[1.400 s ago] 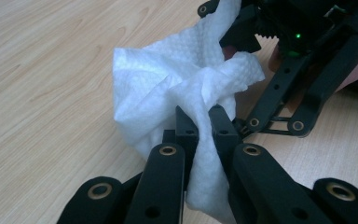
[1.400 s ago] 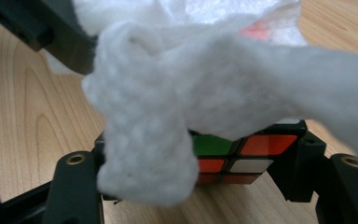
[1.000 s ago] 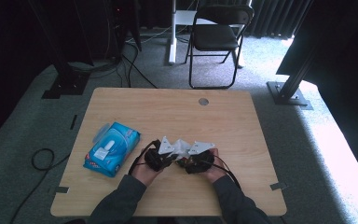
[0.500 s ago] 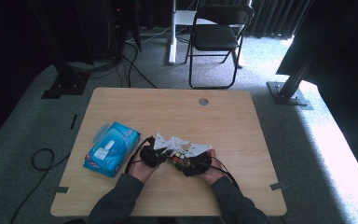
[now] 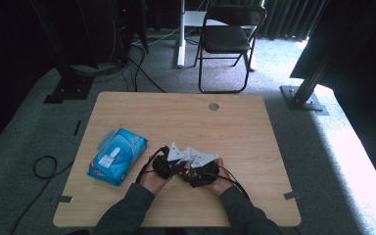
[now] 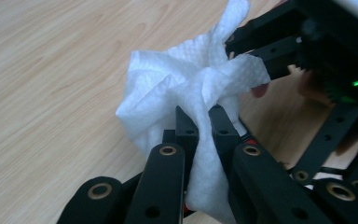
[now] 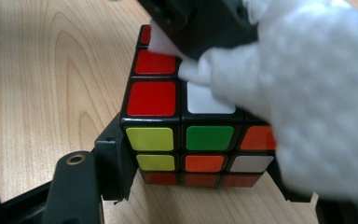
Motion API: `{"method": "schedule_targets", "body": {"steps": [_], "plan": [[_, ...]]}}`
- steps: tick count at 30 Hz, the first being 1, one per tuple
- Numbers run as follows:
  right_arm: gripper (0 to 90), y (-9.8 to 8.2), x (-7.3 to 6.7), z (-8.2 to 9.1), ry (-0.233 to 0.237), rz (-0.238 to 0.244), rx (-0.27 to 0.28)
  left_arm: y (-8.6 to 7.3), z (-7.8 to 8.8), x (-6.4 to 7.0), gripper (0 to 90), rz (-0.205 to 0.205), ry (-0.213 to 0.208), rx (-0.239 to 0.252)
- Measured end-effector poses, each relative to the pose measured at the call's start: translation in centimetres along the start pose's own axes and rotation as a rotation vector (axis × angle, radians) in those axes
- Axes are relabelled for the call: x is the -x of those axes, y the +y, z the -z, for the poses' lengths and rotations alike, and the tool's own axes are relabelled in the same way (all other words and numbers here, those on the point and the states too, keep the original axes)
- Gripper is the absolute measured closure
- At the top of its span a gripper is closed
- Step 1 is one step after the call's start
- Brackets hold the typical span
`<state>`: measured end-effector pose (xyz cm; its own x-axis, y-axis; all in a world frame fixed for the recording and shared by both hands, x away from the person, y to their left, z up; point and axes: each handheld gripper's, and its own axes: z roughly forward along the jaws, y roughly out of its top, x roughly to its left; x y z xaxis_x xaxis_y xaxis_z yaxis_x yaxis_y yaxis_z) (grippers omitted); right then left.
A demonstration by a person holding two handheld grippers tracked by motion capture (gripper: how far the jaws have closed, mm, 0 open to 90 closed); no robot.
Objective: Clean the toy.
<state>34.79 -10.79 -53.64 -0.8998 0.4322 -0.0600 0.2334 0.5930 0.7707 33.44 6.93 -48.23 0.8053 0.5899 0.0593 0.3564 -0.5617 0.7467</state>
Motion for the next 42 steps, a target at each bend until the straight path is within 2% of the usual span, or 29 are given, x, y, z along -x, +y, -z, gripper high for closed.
{"method": "schedule_targets", "body": {"steps": [4, 9, 18, 35, 42], "plan": [[34.1, 0.0, 0.0, 0.0, 0.000, -0.007, 0.004, 0.1, -0.1, 0.3, 85.8, -0.003, -0.043, 0.017], [34.1, 0.0, 0.1, 0.2, -0.001, -0.013, 0.013, 0.2, 0.1, 0.4, 85.7, -0.003, -0.059, 0.024], [34.1, 0.0, 0.3, 0.3, -0.002, -0.022, 0.020, 0.3, 0.4, 0.3, 85.7, -0.007, -0.036, 0.029], [34.1, -0.3, 0.9, 0.8, -0.016, -0.040, 0.027, -0.1, 2.8, -2.2, 85.7, 0.057, 0.041, 0.082], [34.1, -0.3, 1.3, 1.3, -0.029, -0.050, 0.036, -0.4, 3.4, -3.0, 85.6, 0.078, 0.052, 0.090]]}}
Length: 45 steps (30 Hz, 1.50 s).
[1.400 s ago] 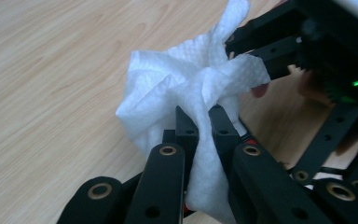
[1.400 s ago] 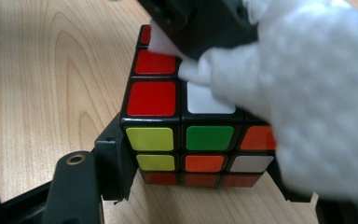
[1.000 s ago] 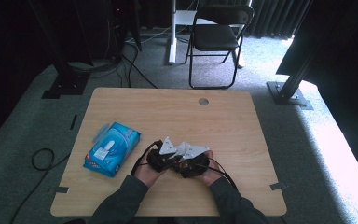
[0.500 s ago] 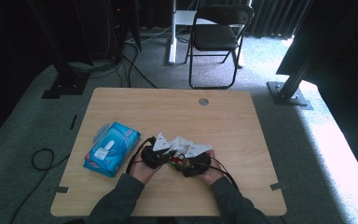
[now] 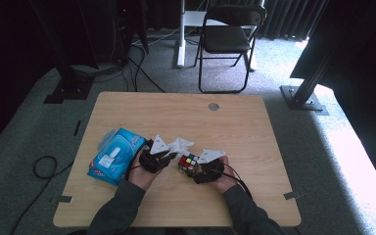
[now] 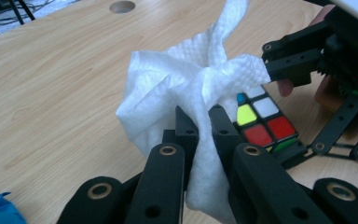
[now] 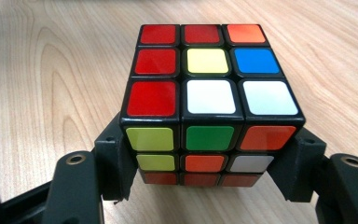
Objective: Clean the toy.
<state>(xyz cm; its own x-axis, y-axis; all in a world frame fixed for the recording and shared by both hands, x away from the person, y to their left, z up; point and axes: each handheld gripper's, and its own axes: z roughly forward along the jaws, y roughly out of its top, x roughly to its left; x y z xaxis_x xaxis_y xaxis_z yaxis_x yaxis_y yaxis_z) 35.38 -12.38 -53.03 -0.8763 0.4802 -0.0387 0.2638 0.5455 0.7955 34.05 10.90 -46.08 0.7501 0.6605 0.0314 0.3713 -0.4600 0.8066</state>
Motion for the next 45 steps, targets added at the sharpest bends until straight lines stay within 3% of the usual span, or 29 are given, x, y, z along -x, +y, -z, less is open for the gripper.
{"method": "schedule_targets", "body": {"steps": [9, 31, 45], "plan": [[34.1, 0.1, 0.6, 0.9, -0.011, -0.026, 0.034, -0.3, -0.2, -0.1, 85.6, 0.011, -0.005, -0.007], [34.1, 0.8, 0.1, 1.4, 0.000, -0.010, 0.064, -0.8, -1.5, 0.4, 85.7, -0.004, -0.032, -0.051], [34.1, 0.7, 0.4, 1.7, -0.018, -0.017, 0.075, -1.3, -2.0, 0.7, 85.7, -0.002, -0.036, -0.070]]}}
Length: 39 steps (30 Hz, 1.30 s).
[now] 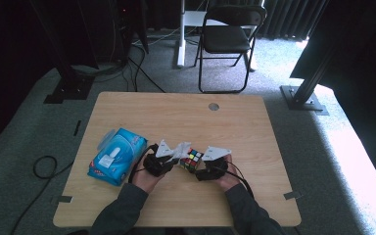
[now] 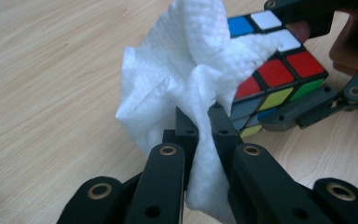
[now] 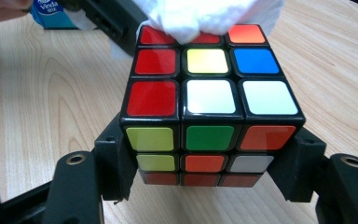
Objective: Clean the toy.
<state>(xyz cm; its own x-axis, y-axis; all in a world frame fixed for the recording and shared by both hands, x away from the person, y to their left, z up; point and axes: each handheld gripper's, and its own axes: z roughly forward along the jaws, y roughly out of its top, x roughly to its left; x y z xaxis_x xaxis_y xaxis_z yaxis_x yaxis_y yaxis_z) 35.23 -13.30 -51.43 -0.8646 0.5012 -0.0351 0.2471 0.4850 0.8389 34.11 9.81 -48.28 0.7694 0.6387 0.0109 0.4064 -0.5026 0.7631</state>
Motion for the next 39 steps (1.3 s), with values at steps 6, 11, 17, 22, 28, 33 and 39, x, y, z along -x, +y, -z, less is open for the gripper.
{"method": "schedule_targets", "body": {"steps": [6, 11, 17, 22, 28, 33, 39], "plan": [[34.1, 0.1, 0.2, 0.3, -0.004, -0.013, 0.015, -0.3, -0.5, 0.1, 85.7, -0.002, -0.002, -0.020], [34.1, 0.1, 0.3, 0.6, -0.010, -0.016, 0.027, -0.5, -0.9, 0.3, 85.7, -0.011, 0.001, -0.039], [34.1, 0.2, 0.5, 0.8, -0.021, -0.024, 0.041, -0.9, -1.6, 0.3, 85.6, -0.018, 0.001, -0.074], [34.1, 0.2, 0.4, 0.8, -0.017, -0.027, 0.042, -1.0, -1.8, 0.2, 85.7, -0.016, 0.002, -0.080], [34.1, 0.3, 0.1, 0.6, -0.001, -0.009, 0.033, -0.9, -1.6, 0.1, 85.6, -0.014, 0.008, -0.074], [34.1, 0.3, -0.2, 0.4, 0.006, 0.004, 0.023, -0.8, -1.4, 0.0, 85.6, -0.012, 0.010, -0.066], [34.1, 0.3, -0.6, 0.0, 0.022, 0.015, 0.012, -0.5, -1.1, -0.2, 85.6, -0.003, 0.010, -0.048]]}}
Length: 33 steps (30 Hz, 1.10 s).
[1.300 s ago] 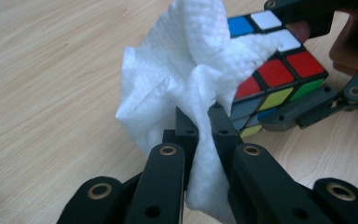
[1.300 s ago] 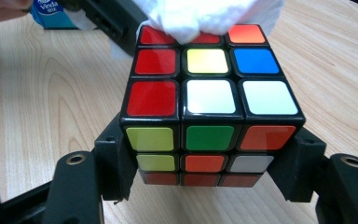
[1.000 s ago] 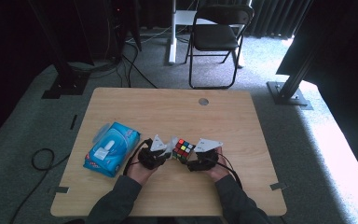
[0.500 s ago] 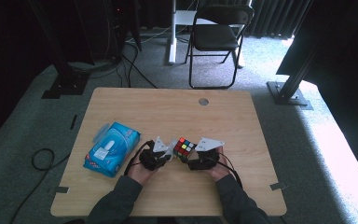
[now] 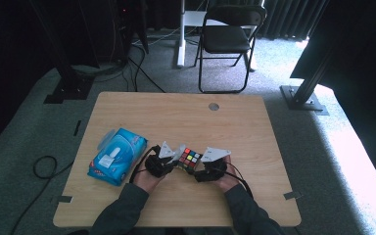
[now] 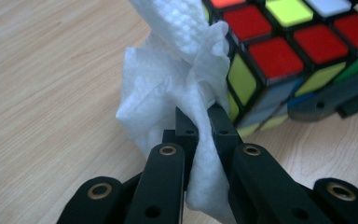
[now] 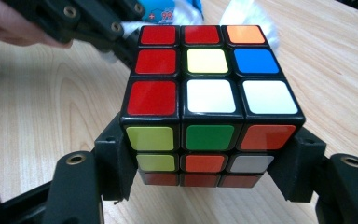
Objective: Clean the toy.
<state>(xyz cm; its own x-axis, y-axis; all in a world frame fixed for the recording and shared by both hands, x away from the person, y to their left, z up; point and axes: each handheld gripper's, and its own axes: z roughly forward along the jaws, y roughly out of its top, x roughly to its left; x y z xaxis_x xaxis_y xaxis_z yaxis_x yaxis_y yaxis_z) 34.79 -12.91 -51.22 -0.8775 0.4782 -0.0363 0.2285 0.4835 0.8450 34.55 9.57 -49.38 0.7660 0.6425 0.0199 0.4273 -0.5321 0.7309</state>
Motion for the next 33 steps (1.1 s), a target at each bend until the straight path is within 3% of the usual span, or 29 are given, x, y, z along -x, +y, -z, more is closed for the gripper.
{"method": "schedule_targets", "body": {"steps": [20, 33], "plan": [[34.1, -0.1, -1.0, -1.0, 0.027, 0.034, -0.038, 1.3, 2.3, -0.1, 85.6, -0.004, -0.004, 0.101], [34.1, 0.1, -1.3, -0.9, 0.037, 0.049, -0.031, 0.5, 1.2, -0.7, 85.6, 0.019, 0.001, 0.072]]}}
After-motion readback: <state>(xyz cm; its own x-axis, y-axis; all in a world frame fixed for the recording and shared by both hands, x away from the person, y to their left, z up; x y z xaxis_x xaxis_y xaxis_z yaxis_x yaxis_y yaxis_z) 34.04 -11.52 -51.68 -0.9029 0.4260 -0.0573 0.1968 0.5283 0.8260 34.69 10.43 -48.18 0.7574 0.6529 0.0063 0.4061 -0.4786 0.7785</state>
